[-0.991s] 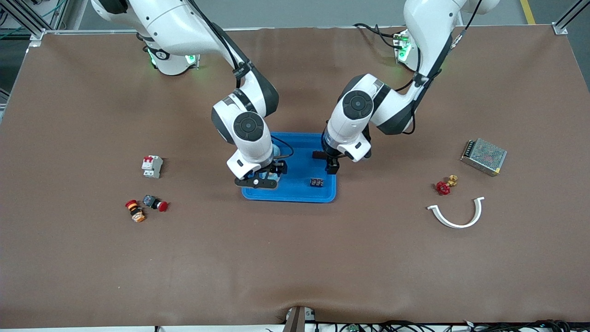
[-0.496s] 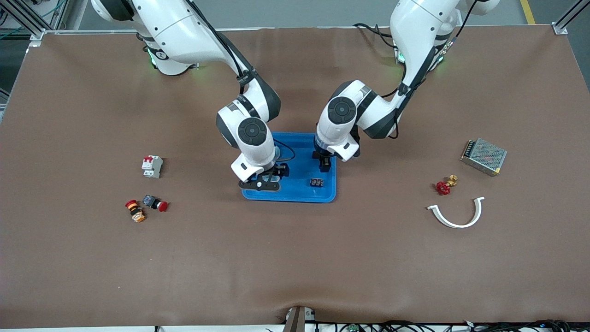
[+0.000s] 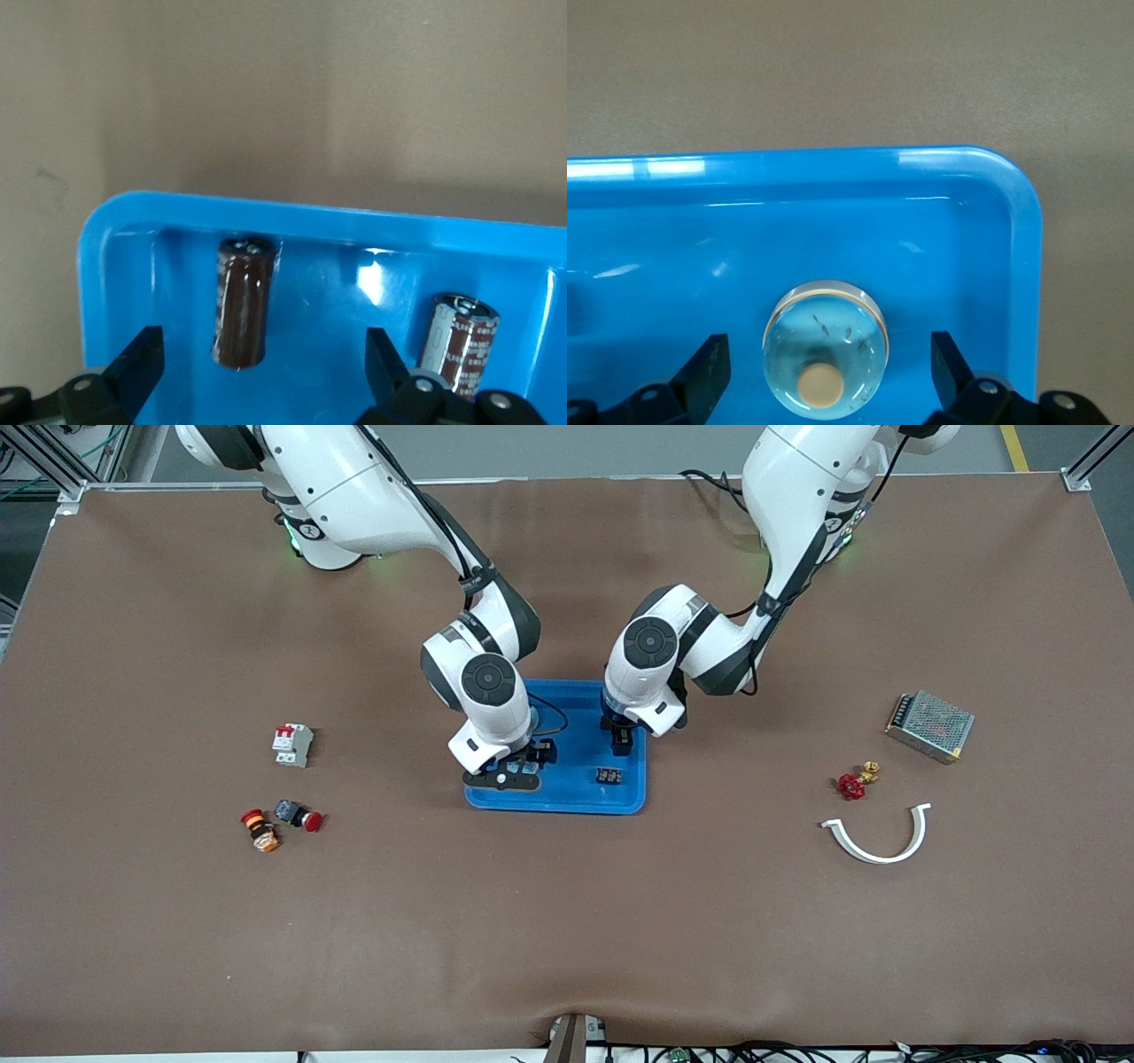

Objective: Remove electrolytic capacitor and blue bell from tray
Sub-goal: 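Close the right gripper on the bell while the left gripper grips the capacitor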

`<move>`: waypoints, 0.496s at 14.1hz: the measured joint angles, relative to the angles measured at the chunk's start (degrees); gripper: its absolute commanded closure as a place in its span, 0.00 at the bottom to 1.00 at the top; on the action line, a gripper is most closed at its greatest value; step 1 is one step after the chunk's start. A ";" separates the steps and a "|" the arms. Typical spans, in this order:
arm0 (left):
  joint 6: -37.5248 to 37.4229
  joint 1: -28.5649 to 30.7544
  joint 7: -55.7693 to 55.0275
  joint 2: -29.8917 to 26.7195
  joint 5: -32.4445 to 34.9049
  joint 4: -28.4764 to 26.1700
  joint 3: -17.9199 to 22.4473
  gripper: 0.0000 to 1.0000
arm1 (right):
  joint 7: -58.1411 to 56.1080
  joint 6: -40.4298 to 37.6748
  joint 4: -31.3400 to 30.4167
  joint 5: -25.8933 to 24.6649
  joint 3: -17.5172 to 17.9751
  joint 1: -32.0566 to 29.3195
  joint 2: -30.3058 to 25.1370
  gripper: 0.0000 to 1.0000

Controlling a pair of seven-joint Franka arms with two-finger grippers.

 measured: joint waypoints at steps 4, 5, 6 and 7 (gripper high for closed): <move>1.88 -0.03 -0.01 1.46 1.03 0.00 0.00 0.00 | 0.00 0.10 -0.42 0.00 -0.01 0.02 0.11 0.00; 1.95 -0.04 -0.01 1.55 1.49 0.00 0.00 0.00 | 0.00 0.19 -0.52 0.00 -0.01 0.03 0.15 0.00; 1.99 -0.04 -0.01 1.55 1.92 0.01 0.00 0.00 | 0.00 0.46 -0.57 0.00 -0.01 0.04 0.25 0.00; 2.00 -0.04 0.00 1.55 2.05 0.03 0.00 0.01 | 0.00 0.82 -0.60 0.00 -0.01 0.04 0.47 0.00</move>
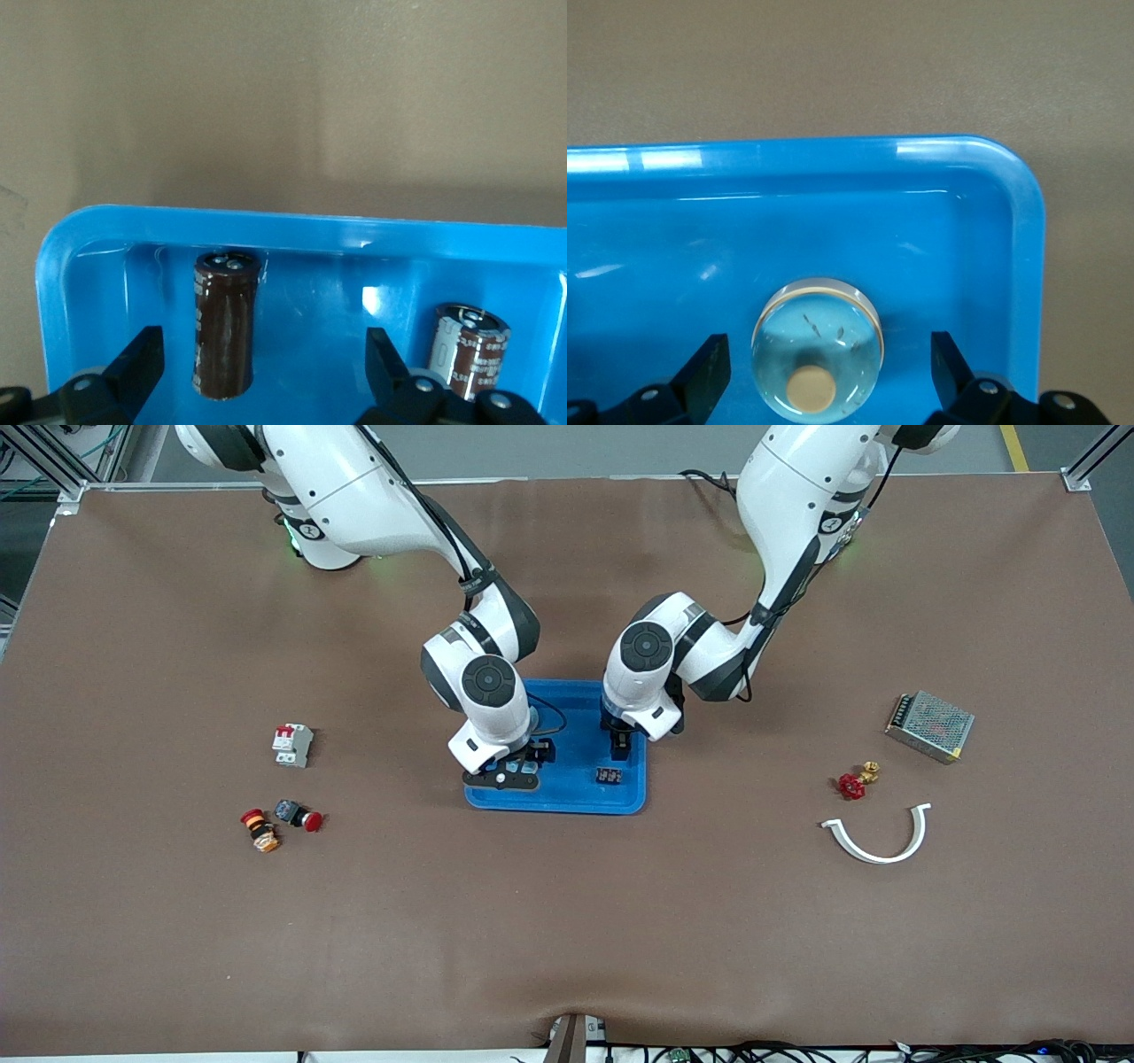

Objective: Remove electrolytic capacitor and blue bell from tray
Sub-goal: 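Close the right gripper on the bell while the left gripper grips the capacitor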

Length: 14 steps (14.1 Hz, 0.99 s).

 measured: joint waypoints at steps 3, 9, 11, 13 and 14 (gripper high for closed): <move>0.00 0.00 0.00 0.07 0.04 0.00 0.00 0.10 | 0.00 1.28 0.00 0.00 0.00 0.05 1.02 0.00; 0.00 -0.05 0.00 0.15 0.09 0.00 0.00 1.00 | -0.01 2.15 0.01 0.00 0.04 0.62 1.38 0.00; 0.00 -0.10 0.00 0.15 0.12 0.00 -0.01 1.00 | -0.01 2.62 0.01 0.00 0.04 0.95 1.67 0.00; 0.01 -0.36 0.00 0.14 0.17 0.01 -0.01 1.00 | -0.01 2.93 0.02 0.00 0.04 1.17 2.02 0.00; 0.00 -0.54 0.00 0.14 0.19 0.06 -0.01 1.00 | -0.01 3.09 0.02 0.00 0.04 1.18 2.13 0.00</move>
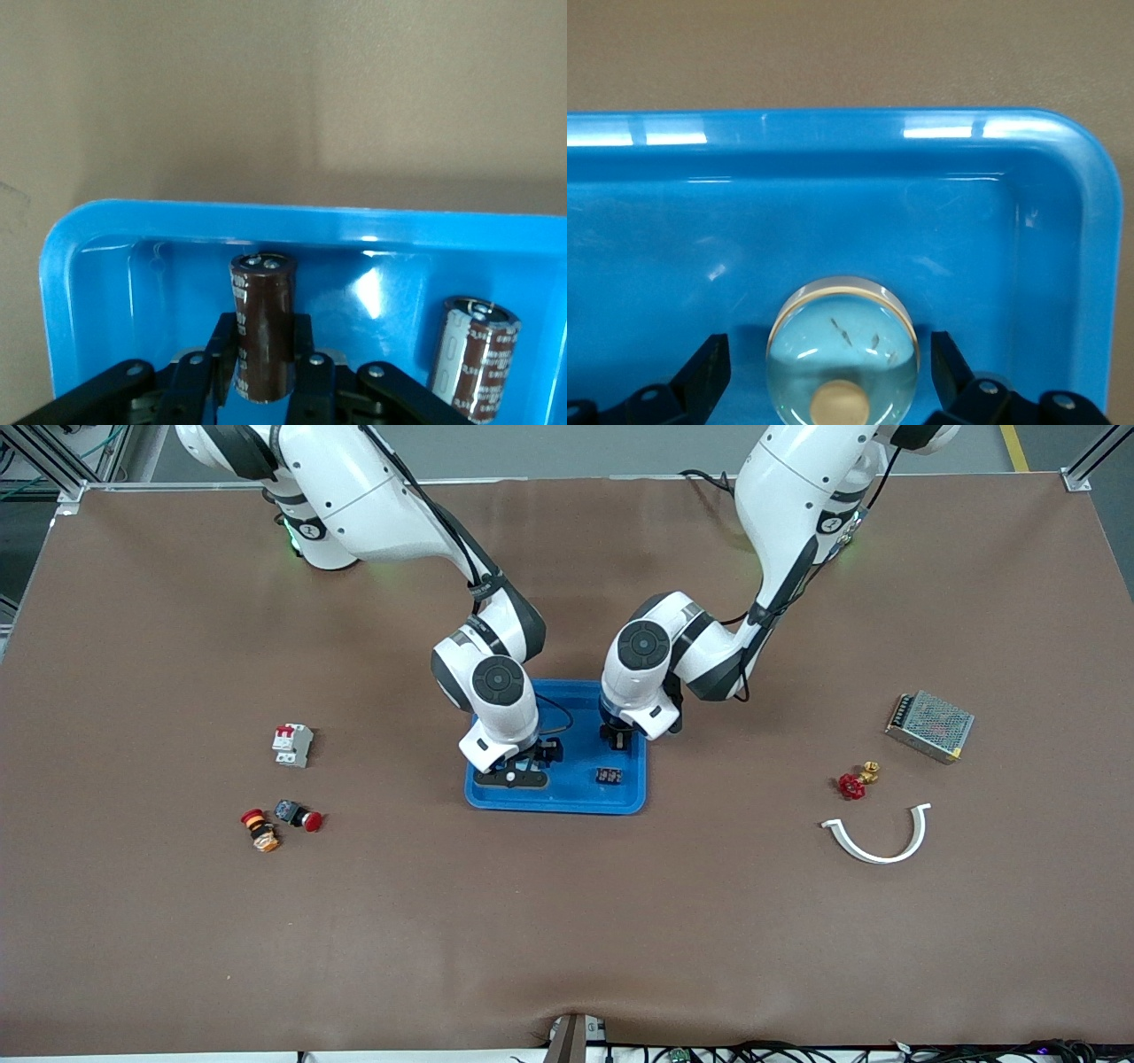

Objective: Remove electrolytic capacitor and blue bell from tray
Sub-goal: 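Close the right gripper on the bell while the left gripper grips the capacitor, then carry the bell toward the breaker while the left gripper carries the capacitor away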

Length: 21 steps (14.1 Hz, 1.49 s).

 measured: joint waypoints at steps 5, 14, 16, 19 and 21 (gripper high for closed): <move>-1.24 -0.20 1.59 0.00 0.06 0.90 0.00 1.00 | -0.04 0.16 0.10 0.00 -0.32 0.00 0.04 0.43; -21.33 1.13 22.43 -4.36 -0.20 11.56 -0.03 1.00 | -0.04 -1.19 2.72 0.00 -0.69 -0.04 -0.03 0.61; -24.42 2.48 35.01 -6.52 -1.84 11.77 -0.01 1.00 | -0.98 -4.90 4.17 0.00 -0.79 -0.05 -0.64 0.61; -27.08 6.61 52.42 -9.32 -2.69 11.79 0.01 1.00 | -7.70 -11.62 5.33 0.00 -1.23 -1.67 -4.11 0.61; -27.58 9.61 60.93 -10.14 -2.76 11.74 0.01 1.00 | -14.96 -17.68 5.65 0.03 -1.30 -4.26 -7.92 0.61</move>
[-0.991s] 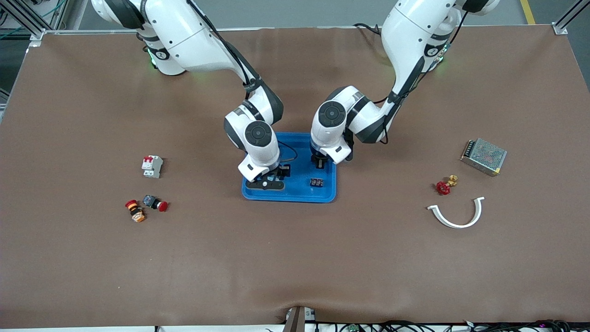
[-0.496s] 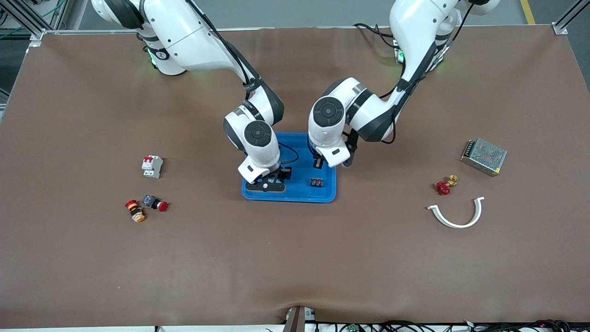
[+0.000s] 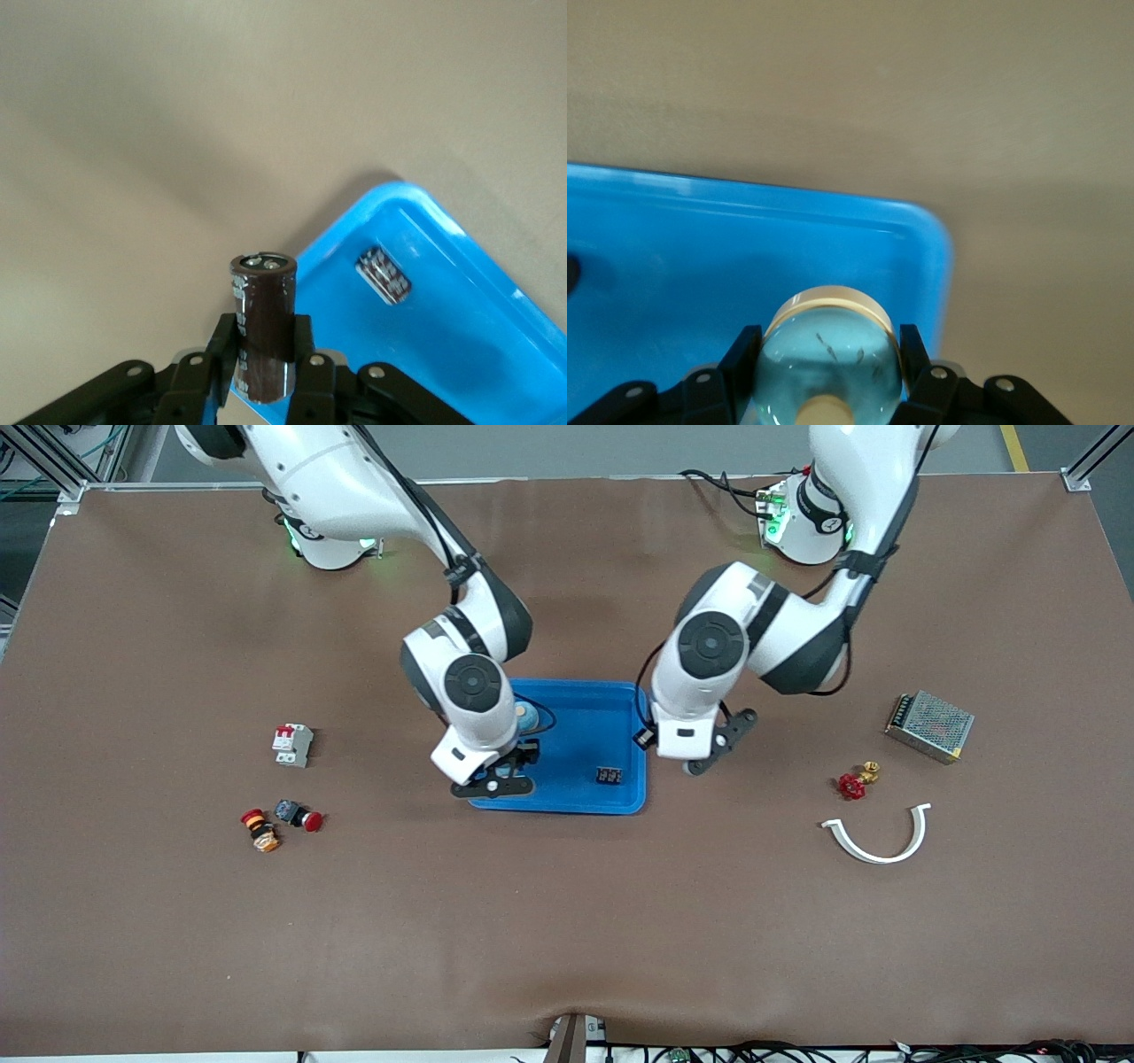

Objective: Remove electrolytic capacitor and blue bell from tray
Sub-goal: 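Carry the bell toward the breaker while the left gripper carries the capacitor away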

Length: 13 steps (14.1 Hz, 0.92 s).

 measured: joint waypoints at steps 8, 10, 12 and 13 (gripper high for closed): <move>-0.35 11.36 26.80 -3.33 -0.01 -3.84 0.07 1.00 | -34.66 -18.87 -0.08 0.27 -0.43 -16.21 -16.20 0.61; -0.40 12.67 33.39 -4.55 0.00 -6.47 0.07 1.00 | -41.22 -20.65 -0.65 0.22 -0.53 -19.63 -18.29 0.61; -0.29 13.04 39.26 -5.36 0.52 -9.30 0.07 1.00 | -48.24 -20.90 -2.51 0.19 -0.61 -23.61 -20.02 0.61; 0.08 13.21 41.98 -5.77 1.33 -10.86 0.07 1.00 | -52.00 -20.89 -3.70 0.17 -0.66 -25.99 -20.72 0.61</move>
